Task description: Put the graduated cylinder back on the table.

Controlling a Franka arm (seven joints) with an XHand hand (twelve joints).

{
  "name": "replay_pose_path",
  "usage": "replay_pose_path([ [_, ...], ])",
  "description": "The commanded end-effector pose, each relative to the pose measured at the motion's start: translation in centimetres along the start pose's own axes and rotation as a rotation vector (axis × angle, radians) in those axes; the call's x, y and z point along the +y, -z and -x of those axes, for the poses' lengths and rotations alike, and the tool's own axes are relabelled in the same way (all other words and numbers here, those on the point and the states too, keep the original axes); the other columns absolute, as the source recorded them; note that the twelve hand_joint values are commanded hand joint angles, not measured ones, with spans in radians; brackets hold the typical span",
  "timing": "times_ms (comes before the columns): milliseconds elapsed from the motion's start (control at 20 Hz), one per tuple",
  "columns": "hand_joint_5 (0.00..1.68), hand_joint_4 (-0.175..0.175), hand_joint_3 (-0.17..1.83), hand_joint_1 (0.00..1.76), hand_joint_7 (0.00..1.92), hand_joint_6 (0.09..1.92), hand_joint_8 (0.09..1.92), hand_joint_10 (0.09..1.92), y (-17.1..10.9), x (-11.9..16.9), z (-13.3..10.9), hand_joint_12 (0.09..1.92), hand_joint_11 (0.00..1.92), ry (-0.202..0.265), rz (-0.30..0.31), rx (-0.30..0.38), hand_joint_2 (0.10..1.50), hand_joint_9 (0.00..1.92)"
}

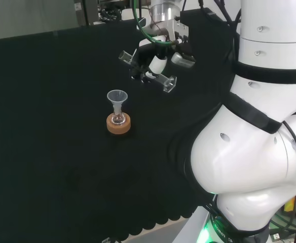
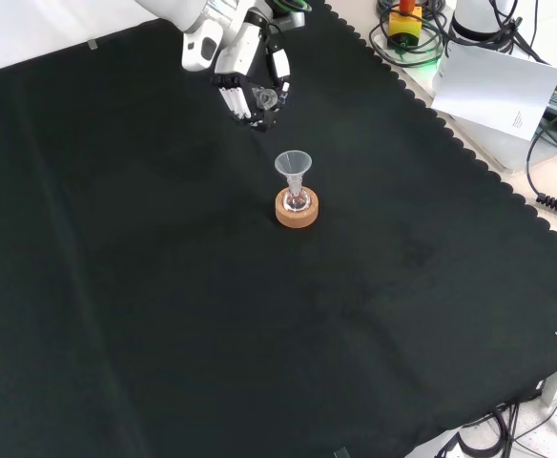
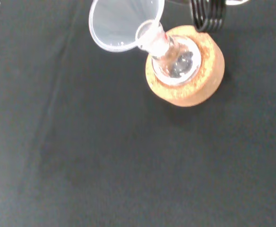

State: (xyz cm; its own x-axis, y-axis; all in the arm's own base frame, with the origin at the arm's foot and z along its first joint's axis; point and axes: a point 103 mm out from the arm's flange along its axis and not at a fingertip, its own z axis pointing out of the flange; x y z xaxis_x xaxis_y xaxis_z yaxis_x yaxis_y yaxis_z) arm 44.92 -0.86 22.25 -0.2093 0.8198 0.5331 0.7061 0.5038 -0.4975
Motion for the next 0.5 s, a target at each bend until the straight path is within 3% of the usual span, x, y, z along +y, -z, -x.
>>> replay_pose_path([
  [50, 0.9, -0.132, 0.72, 1.47, 0.82, 0.87, 0.78, 0.48, 0.5, 0.1, 0.6, 0.84, 1.03, 0.029, 0.068, 0.031, 0.92, 1.11],
  [300, 0.9, -0.133, 0.72, 1.47, 0.82, 0.87, 0.78, 0.48, 0.8, 0.7, 1.0, 0.84, 1.03, 0.074, 0.146, 0.048, 0.92, 1.12],
  [500, 0.9, -0.134, 0.72, 1.47, 0.82, 0.87, 0.78, 0.48, 1.1, 1.8, 1.5, 0.84, 1.02, 0.146, 0.214, 0.095, 0.92, 1.11],
])
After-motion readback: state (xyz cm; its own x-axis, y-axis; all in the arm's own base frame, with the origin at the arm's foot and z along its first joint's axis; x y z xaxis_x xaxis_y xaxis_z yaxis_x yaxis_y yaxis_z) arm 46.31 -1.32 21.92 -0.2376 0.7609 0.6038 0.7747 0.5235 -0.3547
